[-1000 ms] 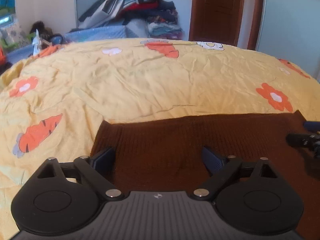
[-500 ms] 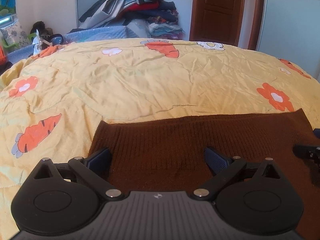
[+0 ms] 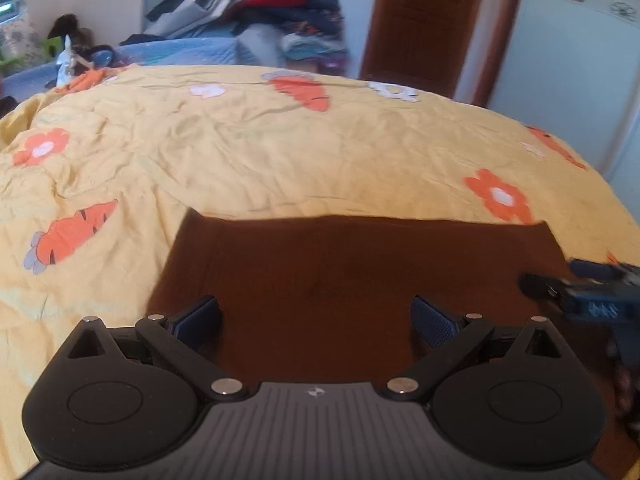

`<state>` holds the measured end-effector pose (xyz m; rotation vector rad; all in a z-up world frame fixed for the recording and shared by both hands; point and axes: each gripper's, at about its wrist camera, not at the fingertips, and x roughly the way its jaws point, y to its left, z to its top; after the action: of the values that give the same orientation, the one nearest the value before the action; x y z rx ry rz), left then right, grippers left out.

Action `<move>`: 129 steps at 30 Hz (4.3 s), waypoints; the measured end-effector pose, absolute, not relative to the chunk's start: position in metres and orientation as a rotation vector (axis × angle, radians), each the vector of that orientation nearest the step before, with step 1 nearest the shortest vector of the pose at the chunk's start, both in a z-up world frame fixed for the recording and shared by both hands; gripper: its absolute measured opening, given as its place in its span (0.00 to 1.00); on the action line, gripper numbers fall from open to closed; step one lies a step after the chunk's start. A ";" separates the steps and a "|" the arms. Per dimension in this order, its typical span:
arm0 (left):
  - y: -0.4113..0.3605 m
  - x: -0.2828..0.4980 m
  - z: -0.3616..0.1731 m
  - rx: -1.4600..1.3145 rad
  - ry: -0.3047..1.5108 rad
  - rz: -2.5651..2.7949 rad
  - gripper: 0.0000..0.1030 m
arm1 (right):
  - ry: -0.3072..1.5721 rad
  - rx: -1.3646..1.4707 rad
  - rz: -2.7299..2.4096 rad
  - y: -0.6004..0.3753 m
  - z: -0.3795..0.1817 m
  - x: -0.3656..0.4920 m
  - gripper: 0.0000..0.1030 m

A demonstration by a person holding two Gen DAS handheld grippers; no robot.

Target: Fold small clothes

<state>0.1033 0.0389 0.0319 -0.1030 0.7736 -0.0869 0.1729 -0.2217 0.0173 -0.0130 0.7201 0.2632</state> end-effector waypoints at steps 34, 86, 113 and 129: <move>0.031 0.039 0.009 0.030 0.698 -0.076 1.00 | 0.694 -0.228 0.255 -0.199 0.025 0.081 1.00; 0.028 -0.027 0.008 0.074 0.605 -0.033 1.00 | 0.617 -0.096 0.316 -0.220 0.017 0.019 1.00; 0.027 -0.031 0.009 0.083 0.594 -0.019 1.00 | 0.616 -0.096 0.311 -0.221 0.017 0.020 1.00; 0.027 -0.029 0.008 0.082 0.601 -0.019 1.00 | 0.611 -0.085 0.314 -0.220 0.017 0.017 1.00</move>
<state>-0.0294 0.0270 0.0081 0.0817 0.6012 -0.0191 0.0170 -0.2199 0.0174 -0.0849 0.6114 0.3143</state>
